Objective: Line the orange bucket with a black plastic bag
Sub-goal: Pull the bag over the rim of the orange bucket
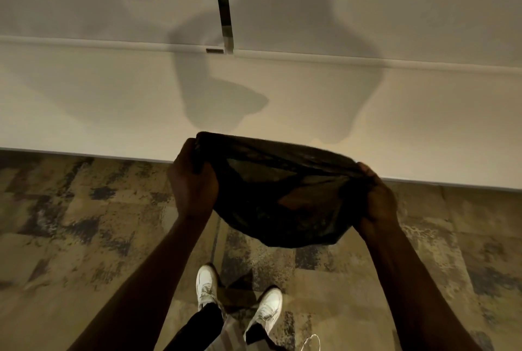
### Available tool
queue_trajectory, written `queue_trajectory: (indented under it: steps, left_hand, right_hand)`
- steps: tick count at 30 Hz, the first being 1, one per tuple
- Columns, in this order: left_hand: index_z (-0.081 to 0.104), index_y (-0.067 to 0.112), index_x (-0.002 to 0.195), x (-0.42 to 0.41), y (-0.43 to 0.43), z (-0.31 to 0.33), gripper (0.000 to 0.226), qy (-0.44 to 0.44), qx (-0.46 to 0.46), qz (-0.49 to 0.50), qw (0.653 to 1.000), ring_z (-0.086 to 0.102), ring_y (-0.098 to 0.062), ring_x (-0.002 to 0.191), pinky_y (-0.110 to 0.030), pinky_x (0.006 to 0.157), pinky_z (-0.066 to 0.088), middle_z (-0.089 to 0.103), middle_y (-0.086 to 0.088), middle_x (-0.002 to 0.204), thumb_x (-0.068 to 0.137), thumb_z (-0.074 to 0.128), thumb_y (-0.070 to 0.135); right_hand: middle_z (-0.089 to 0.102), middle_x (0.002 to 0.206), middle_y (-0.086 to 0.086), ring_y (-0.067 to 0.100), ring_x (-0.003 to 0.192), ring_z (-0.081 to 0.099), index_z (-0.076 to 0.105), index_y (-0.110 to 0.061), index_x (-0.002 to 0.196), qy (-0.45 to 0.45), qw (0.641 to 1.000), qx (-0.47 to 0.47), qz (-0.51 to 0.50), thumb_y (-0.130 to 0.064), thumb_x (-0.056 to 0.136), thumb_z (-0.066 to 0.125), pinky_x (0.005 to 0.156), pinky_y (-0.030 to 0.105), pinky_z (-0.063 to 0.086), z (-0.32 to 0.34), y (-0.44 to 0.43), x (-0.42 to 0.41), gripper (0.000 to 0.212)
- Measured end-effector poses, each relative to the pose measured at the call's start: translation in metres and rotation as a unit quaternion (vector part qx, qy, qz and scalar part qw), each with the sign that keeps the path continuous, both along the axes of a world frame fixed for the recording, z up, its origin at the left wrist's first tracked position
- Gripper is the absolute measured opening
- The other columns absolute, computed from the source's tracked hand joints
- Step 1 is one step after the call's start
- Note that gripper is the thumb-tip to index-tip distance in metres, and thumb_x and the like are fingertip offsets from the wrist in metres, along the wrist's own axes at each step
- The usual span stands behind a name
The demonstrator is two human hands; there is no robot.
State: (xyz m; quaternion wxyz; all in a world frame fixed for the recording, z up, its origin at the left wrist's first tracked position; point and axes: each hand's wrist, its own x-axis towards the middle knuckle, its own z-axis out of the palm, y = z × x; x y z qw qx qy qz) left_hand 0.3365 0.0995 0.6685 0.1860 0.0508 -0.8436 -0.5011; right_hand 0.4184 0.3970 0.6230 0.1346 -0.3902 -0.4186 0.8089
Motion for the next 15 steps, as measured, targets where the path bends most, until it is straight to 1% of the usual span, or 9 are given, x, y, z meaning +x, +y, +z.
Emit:
queue_trajectory:
  steps: [3, 5, 6, 7, 8, 10, 11, 13, 15]
  left_hand:
    - [0.056, 0.006, 0.107, 0.013, -0.001, -0.009, 0.015, 0.106, -0.129, -0.041, 0.985, 0.061, -0.026, 0.068, -0.032, 0.054, 0.048, 0.066, -0.013, 0.096, 0.092, 0.056, 0.01]
    - [0.055, 0.008, 0.117, 0.019, -0.007, -0.031, 0.032, 0.103, -0.288, -0.11, 0.946, 0.063, -0.03, 0.063, -0.035, 0.049, 0.053, 0.063, -0.015, 0.113, 0.091, 0.07, 0.019]
    - [0.056, 0.01, 0.124, 0.022, -0.012, -0.045, 0.043, 0.066, -0.346, -0.146, 0.925, 0.067, -0.031, 0.064, -0.036, 0.049, 0.055, 0.065, -0.015, 0.118, 0.09, 0.076, 0.025]
    - [0.055, 0.013, 0.133, 0.024, -0.017, -0.057, 0.051, -0.009, -0.383, -0.189, 0.904, 0.071, -0.031, 0.069, -0.038, 0.053, 0.056, 0.067, -0.012, 0.121, 0.09, 0.077, 0.032]
    - [0.054, 0.02, 0.14, 0.024, -0.024, -0.071, 0.054, -0.107, -0.413, -0.232, 0.874, 0.074, -0.03, 0.078, -0.039, 0.061, 0.058, 0.07, -0.008, 0.122, 0.092, 0.073, 0.038]
    - [0.058, 0.027, 0.139, 0.028, -0.037, -0.095, 0.043, -0.289, -0.5, -0.303, 0.758, 0.075, -0.025, 0.097, -0.038, 0.079, 0.06, 0.072, -0.001, 0.121, 0.1, 0.058, 0.046]
    - [0.061, 0.026, 0.134, 0.032, -0.043, -0.102, 0.038, -0.343, -0.524, -0.313, 0.714, 0.073, -0.024, 0.103, -0.036, 0.085, 0.058, 0.071, -0.001, 0.121, 0.103, 0.052, 0.044]
    - [0.064, 0.021, 0.126, 0.038, -0.053, -0.11, 0.032, -0.391, -0.52, -0.285, 0.704, 0.07, -0.026, 0.111, -0.037, 0.088, 0.055, 0.069, -0.005, 0.124, 0.104, 0.047, 0.039]
    - [0.066, 0.02, 0.118, 0.033, -0.06, -0.111, 0.029, -0.398, -0.484, -0.235, 0.743, 0.071, -0.03, 0.108, -0.039, 0.086, 0.056, 0.07, -0.008, 0.12, 0.1, 0.05, 0.037]
  right_hand:
    - [0.074, 0.099, 0.006, 0.025, 0.089, 0.068, 0.077, -0.02, 0.096, 0.104, 0.993, 0.056, 0.011, -0.023, 0.081, 0.072, 0.082, 0.035, 0.056, 0.008, -0.007, -0.002, 0.016]
    - [0.072, 0.09, 0.004, 0.023, 0.083, 0.067, 0.072, -0.02, 0.093, 0.08, 0.961, 0.257, 0.062, -0.035, 0.092, 0.072, 0.075, 0.03, 0.05, 0.002, -0.012, 0.001, 0.015]
    - [0.074, 0.09, 0.006, 0.027, 0.083, 0.07, 0.072, -0.018, 0.096, 0.023, 0.902, 0.412, 0.125, -0.032, 0.099, 0.066, 0.075, 0.029, 0.045, -0.008, -0.011, 0.002, 0.016]
    - [0.076, 0.093, 0.011, 0.032, 0.085, 0.072, 0.072, -0.013, 0.102, -0.056, 0.811, 0.542, 0.214, -0.028, 0.102, 0.061, 0.074, 0.029, 0.042, -0.021, -0.008, 0.004, 0.019]
    - [0.076, 0.099, 0.014, 0.035, 0.09, 0.073, 0.071, -0.01, 0.107, -0.156, 0.72, 0.602, 0.307, -0.027, 0.103, 0.058, 0.074, 0.029, 0.041, -0.031, -0.006, 0.008, 0.022]
    - [0.073, 0.115, 0.013, 0.034, 0.105, 0.071, 0.067, -0.011, 0.116, -0.347, 0.591, 0.583, 0.435, -0.029, 0.105, 0.052, 0.075, 0.032, 0.042, -0.046, -0.006, 0.018, 0.026]
    - [0.07, 0.121, 0.012, 0.033, 0.11, 0.069, 0.065, -0.012, 0.117, -0.4, 0.56, 0.558, 0.463, -0.03, 0.105, 0.05, 0.078, 0.033, 0.044, -0.051, -0.006, 0.025, 0.027]
    - [0.068, 0.123, 0.013, 0.034, 0.111, 0.067, 0.064, -0.013, 0.115, -0.441, 0.568, 0.524, 0.456, -0.032, 0.104, 0.05, 0.081, 0.035, 0.046, -0.059, -0.006, 0.032, 0.026]
    - [0.07, 0.117, 0.016, 0.036, 0.101, 0.068, 0.066, -0.011, 0.11, -0.431, 0.633, 0.5, 0.404, -0.033, 0.102, 0.05, 0.082, 0.037, 0.052, -0.064, -0.006, 0.031, 0.028]
